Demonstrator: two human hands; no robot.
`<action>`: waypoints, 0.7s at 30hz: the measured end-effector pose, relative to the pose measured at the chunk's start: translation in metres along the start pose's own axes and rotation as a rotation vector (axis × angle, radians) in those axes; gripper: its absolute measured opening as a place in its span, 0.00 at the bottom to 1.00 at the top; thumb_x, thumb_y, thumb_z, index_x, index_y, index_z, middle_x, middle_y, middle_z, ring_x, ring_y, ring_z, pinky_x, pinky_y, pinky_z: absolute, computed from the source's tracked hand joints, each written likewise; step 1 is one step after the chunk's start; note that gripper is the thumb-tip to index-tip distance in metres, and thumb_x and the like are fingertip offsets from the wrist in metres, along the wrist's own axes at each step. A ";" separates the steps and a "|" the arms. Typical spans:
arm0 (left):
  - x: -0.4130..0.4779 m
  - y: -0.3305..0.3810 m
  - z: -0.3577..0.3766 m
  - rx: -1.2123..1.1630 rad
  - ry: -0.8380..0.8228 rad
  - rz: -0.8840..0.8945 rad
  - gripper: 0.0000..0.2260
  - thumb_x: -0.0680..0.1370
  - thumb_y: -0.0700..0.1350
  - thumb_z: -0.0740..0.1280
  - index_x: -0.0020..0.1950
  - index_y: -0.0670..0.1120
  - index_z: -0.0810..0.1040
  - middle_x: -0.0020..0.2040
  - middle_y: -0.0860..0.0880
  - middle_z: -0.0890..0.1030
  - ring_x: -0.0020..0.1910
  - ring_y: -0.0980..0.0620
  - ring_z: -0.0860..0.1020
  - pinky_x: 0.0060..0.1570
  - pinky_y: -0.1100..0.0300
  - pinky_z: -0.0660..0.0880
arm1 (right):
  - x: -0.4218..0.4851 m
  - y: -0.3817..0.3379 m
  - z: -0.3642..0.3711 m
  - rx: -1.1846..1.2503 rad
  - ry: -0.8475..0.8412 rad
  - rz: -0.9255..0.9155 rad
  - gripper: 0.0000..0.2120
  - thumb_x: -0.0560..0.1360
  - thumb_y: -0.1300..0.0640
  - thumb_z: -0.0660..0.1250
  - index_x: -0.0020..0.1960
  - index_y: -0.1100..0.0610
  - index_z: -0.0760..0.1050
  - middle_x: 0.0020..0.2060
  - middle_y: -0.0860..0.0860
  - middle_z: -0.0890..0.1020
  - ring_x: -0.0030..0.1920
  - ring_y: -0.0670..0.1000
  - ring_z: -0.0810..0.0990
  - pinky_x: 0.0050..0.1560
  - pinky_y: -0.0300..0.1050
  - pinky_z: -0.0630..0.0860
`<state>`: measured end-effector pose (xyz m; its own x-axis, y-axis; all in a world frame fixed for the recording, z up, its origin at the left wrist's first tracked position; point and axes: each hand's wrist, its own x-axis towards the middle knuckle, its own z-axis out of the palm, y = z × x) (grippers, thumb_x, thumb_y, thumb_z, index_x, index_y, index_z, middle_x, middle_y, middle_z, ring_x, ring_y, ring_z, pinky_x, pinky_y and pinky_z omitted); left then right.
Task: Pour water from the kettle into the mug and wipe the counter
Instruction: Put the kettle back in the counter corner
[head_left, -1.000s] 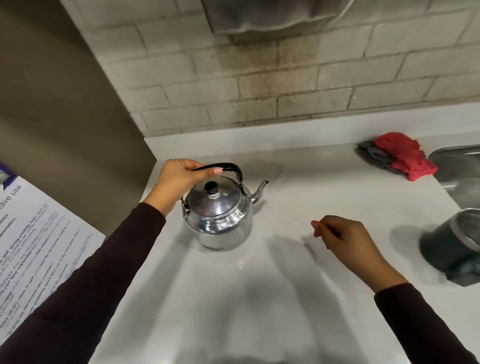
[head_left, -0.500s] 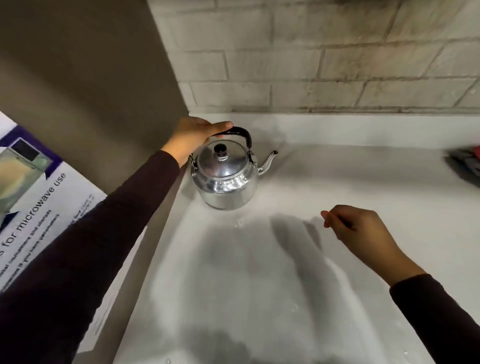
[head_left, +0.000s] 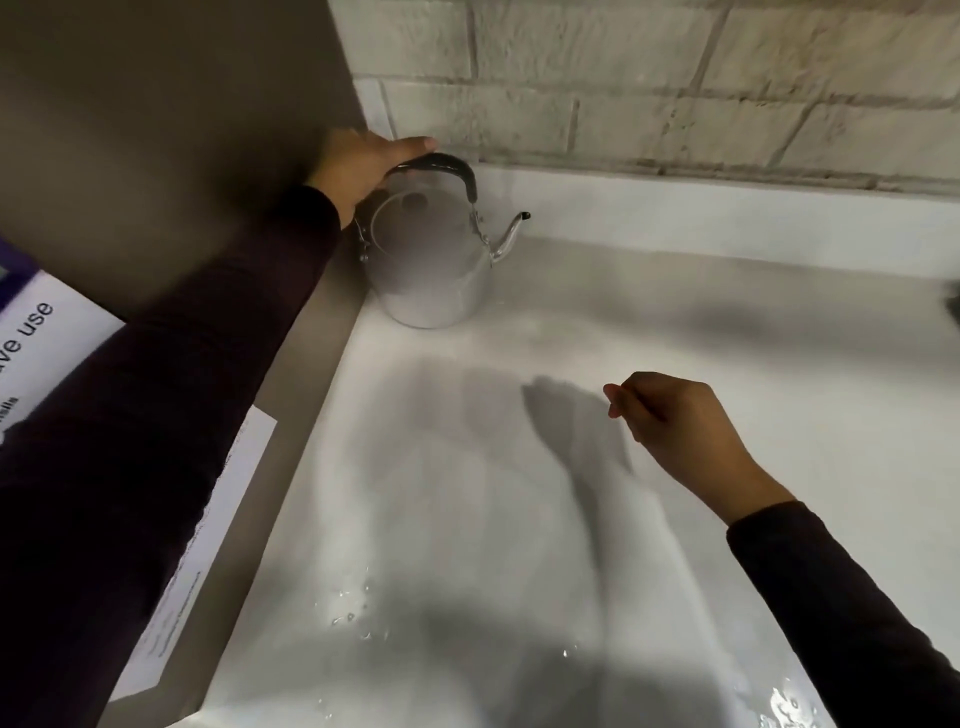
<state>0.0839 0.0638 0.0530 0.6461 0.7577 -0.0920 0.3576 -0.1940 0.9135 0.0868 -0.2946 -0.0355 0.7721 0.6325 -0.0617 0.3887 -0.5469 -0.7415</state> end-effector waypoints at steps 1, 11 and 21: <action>0.004 -0.002 0.002 0.012 0.001 -0.003 0.20 0.64 0.54 0.78 0.25 0.50 0.67 0.16 0.57 0.70 0.14 0.62 0.66 0.21 0.71 0.65 | 0.001 0.000 0.001 -0.001 -0.003 -0.003 0.15 0.76 0.49 0.63 0.32 0.52 0.74 0.26 0.59 0.76 0.27 0.57 0.71 0.30 0.43 0.67; 0.012 -0.014 0.004 0.042 0.008 0.098 0.13 0.63 0.58 0.75 0.29 0.50 0.79 0.29 0.56 0.80 0.28 0.62 0.76 0.36 0.69 0.74 | -0.005 -0.004 0.001 -0.017 0.025 -0.019 0.15 0.76 0.48 0.63 0.33 0.51 0.75 0.25 0.57 0.75 0.27 0.55 0.71 0.28 0.41 0.66; -0.133 -0.023 0.058 0.065 -0.015 0.331 0.11 0.75 0.40 0.62 0.50 0.43 0.83 0.40 0.48 0.81 0.39 0.52 0.77 0.43 0.66 0.72 | -0.069 -0.006 -0.032 0.051 0.118 0.035 0.15 0.76 0.49 0.63 0.33 0.52 0.76 0.24 0.51 0.72 0.26 0.48 0.68 0.31 0.43 0.67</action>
<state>0.0293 -0.0687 0.0212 0.7441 0.6376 0.1994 0.1685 -0.4680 0.8675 0.0465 -0.3524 -0.0054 0.8397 0.5430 -0.0107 0.3373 -0.5369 -0.7733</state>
